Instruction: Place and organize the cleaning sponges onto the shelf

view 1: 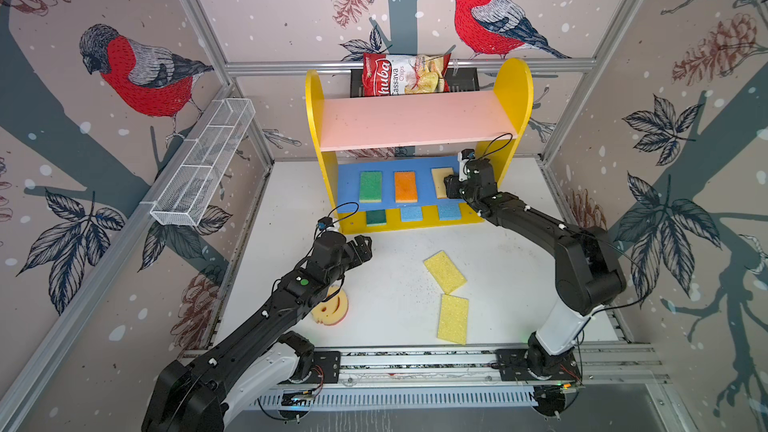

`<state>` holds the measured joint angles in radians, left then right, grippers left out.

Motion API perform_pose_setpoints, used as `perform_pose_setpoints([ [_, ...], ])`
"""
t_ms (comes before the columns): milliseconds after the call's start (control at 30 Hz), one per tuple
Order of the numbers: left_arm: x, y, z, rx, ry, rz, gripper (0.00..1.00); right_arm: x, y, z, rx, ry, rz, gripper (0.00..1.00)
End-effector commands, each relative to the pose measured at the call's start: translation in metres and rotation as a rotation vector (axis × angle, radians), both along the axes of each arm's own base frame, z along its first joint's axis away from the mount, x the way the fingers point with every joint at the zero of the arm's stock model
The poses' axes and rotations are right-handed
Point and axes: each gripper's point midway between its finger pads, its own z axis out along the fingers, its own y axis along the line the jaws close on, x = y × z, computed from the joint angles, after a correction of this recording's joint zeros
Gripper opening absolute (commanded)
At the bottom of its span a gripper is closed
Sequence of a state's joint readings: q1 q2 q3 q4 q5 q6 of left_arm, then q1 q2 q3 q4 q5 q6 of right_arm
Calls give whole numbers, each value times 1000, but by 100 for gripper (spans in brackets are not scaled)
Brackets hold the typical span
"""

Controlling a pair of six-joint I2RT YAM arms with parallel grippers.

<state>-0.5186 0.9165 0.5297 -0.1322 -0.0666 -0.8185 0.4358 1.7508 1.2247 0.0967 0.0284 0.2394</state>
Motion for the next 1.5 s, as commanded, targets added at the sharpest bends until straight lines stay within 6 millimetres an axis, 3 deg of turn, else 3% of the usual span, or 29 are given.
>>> perform_pose_setpoints([
  [0, 5, -2, 7, -11, -28, -7, 91, 3, 6, 6, 14, -18, 27, 42],
  [233, 6, -3, 9, -13, -31, -5, 91, 4, 0, 7, 8, -21, -5, 44],
  [533, 8, -4, 7, -15, -24, -9, 91, 5, -11, 11, 38, -20, -41, 55],
  [833, 11, -8, 10, -22, -24, -17, 91, 7, -5, 23, 50, -39, -7, 56],
  [1100, 12, -9, 9, -26, -19, -17, 91, 8, -12, 32, 57, -41, -30, 58],
  [1367, 13, -9, 11, -32, -20, -12, 90, -6, -24, 62, 93, -78, -66, 60],
  [1467, 13, -9, 13, -36, -18, -11, 90, -18, -30, 65, 120, -68, -84, 60],
])
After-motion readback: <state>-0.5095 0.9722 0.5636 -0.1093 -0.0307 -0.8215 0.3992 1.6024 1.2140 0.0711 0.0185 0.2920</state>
